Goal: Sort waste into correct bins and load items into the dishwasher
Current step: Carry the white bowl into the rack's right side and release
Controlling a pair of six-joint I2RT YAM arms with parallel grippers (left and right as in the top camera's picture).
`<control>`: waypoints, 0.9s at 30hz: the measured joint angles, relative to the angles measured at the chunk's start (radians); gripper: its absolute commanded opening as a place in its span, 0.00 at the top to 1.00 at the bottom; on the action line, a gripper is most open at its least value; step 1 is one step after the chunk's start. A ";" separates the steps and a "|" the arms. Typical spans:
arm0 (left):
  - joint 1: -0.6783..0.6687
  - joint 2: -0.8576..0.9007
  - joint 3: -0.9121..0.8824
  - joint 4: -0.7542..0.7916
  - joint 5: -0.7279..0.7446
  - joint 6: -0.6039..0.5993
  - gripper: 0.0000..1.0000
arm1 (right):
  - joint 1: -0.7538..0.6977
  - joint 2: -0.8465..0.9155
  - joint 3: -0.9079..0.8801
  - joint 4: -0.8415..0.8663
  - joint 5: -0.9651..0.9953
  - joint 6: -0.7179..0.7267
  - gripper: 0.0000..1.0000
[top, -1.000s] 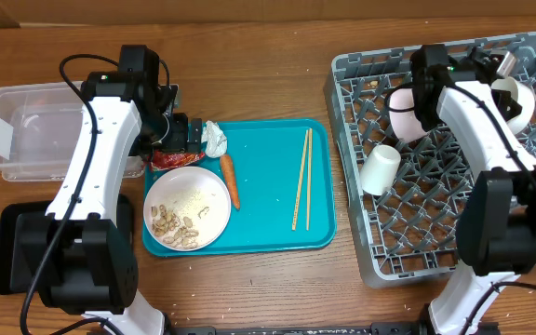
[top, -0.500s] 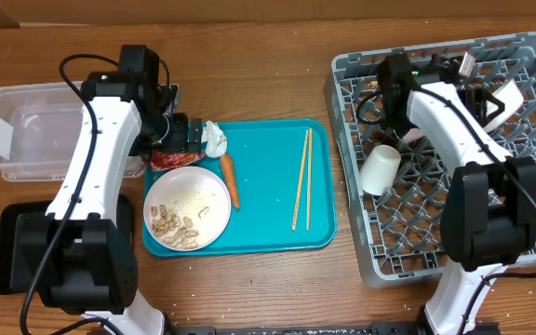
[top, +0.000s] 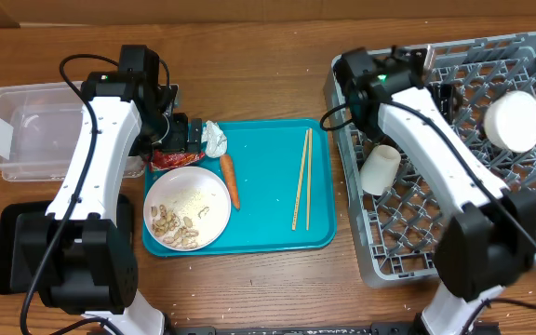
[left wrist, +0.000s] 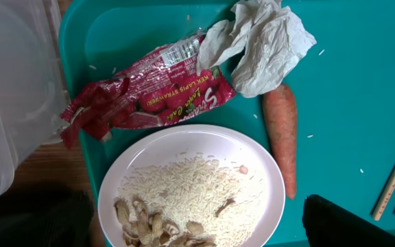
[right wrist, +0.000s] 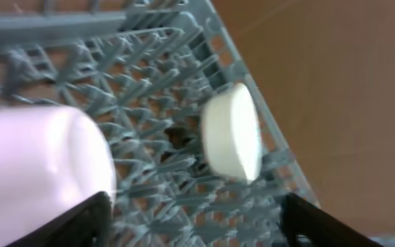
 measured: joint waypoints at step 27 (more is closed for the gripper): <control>0.000 0.000 0.000 0.000 0.000 0.000 0.00 | -0.962 -0.055 0.059 0.088 -1.272 0.023 0.37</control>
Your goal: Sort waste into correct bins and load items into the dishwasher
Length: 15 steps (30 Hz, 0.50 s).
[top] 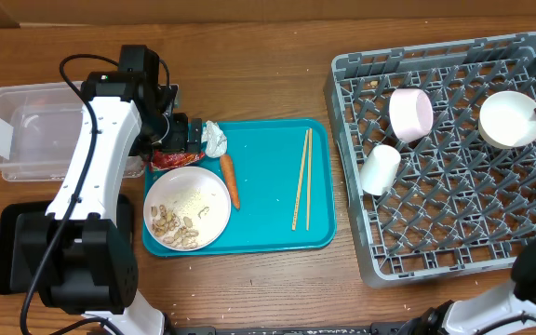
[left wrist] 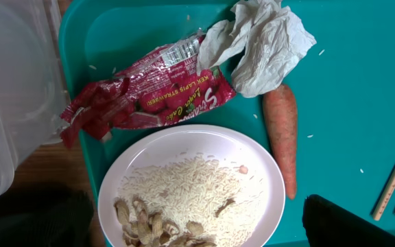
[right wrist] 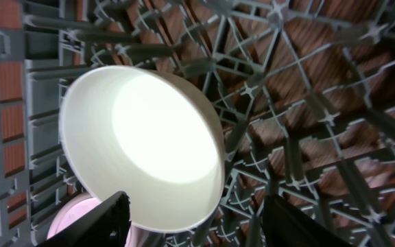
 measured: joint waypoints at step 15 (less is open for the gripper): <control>0.000 0.000 0.000 0.000 0.000 0.000 0.00 | 0.003 0.088 -0.003 -0.003 0.094 -0.011 0.96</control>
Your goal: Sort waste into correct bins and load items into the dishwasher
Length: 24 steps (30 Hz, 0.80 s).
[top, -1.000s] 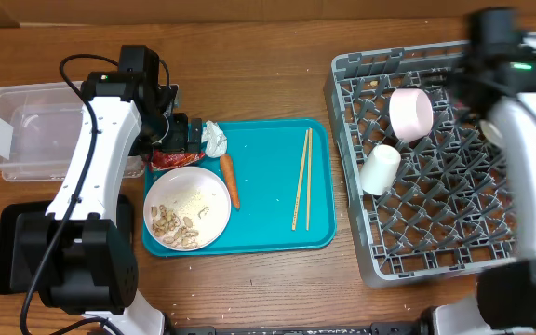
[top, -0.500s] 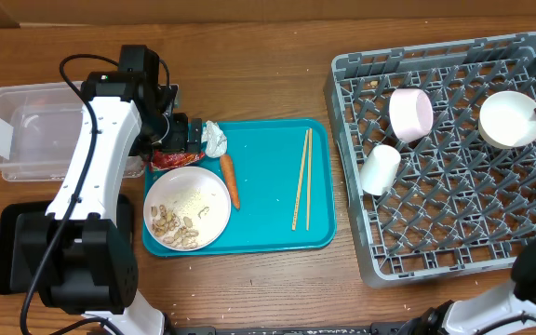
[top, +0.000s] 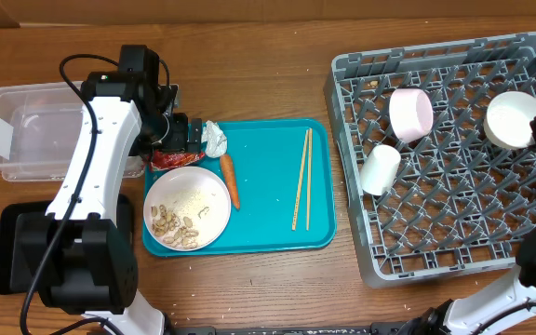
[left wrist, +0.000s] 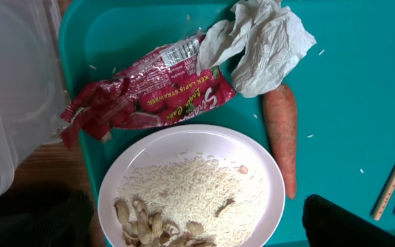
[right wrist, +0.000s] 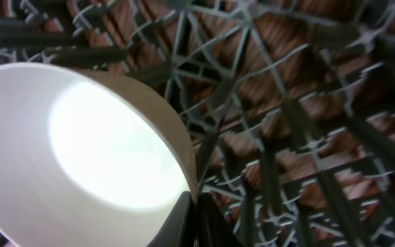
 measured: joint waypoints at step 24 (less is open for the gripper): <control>0.000 0.000 0.000 0.000 0.000 0.000 0.00 | 0.654 -0.103 -0.022 -0.009 1.266 0.092 0.96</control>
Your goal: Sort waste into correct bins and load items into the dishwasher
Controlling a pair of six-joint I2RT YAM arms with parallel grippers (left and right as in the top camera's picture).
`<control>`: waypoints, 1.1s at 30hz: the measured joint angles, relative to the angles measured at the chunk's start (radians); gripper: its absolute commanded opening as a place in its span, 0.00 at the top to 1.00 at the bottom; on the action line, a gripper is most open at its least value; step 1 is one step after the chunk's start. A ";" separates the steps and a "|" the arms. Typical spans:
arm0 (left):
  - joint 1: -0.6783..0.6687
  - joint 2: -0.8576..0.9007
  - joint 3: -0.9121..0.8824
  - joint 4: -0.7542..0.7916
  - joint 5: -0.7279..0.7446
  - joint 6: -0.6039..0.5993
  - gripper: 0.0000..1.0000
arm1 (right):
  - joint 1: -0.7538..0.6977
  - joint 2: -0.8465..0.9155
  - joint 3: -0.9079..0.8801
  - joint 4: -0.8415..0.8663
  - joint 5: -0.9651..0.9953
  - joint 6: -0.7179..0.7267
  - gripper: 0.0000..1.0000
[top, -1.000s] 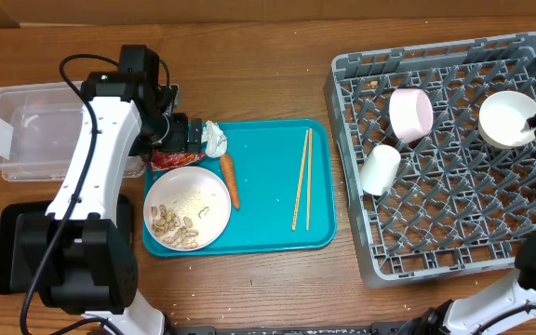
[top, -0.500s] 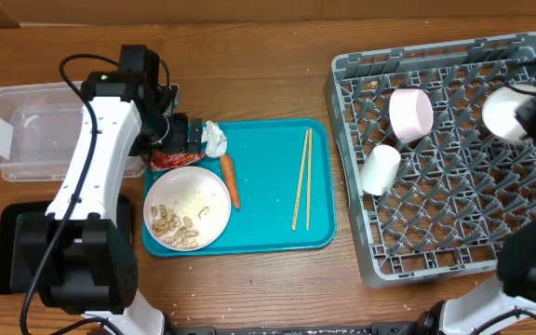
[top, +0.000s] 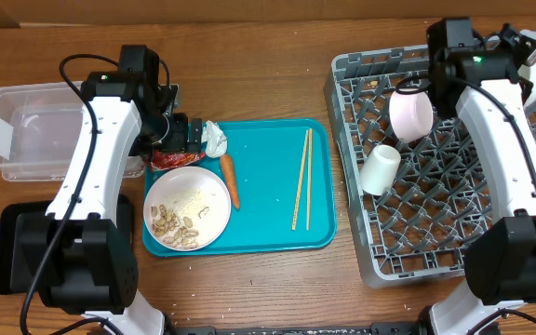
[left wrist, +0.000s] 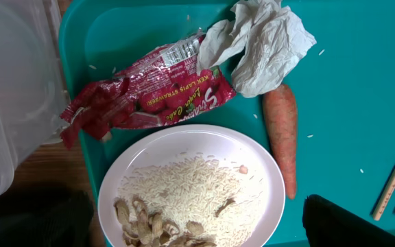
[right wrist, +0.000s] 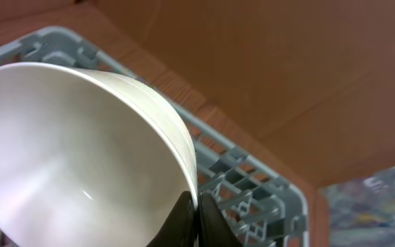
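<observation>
My right gripper [right wrist: 196, 206] is shut on the rim of a white bowl [right wrist: 81, 158], held over the far right corner of the grey dish rack [top: 454, 233]; overhead the bowl [top: 534, 51] shows beside the gripper [top: 521, 48]. A pink bowl [top: 410, 113] and a white cup [top: 381, 167] lie in the rack. My left gripper [left wrist: 197, 233] hangs open over the teal tray [top: 268, 223], above a plate of rice and peanut shells [left wrist: 190, 189]. Next to the plate lie a red wrapper [left wrist: 149, 96], a crumpled tissue [left wrist: 266, 44], a carrot [left wrist: 282, 134] and chopsticks [top: 301, 179].
A clear plastic bin [top: 26, 130] stands left of the tray, and a black bin [top: 12, 247] sits at the front left. The wooden table [top: 249, 65] runs behind the tray and the rack.
The white bowl was in the rack's right part with my right gripper shut on its rim; now it is held at the far right corner. The left arm has not moved.
My right gripper was open over the rack's left side while the white bowl rested at the right. Then it stood open around the bowl's rim, then shut on it. Now the bowl is up at the far right corner. The left gripper stayed open over the tray throughout.
</observation>
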 measured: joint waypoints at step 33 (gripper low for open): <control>0.000 0.000 0.000 0.000 0.000 0.000 0.00 | 0.089 0.233 -0.064 -0.092 0.221 -0.042 0.96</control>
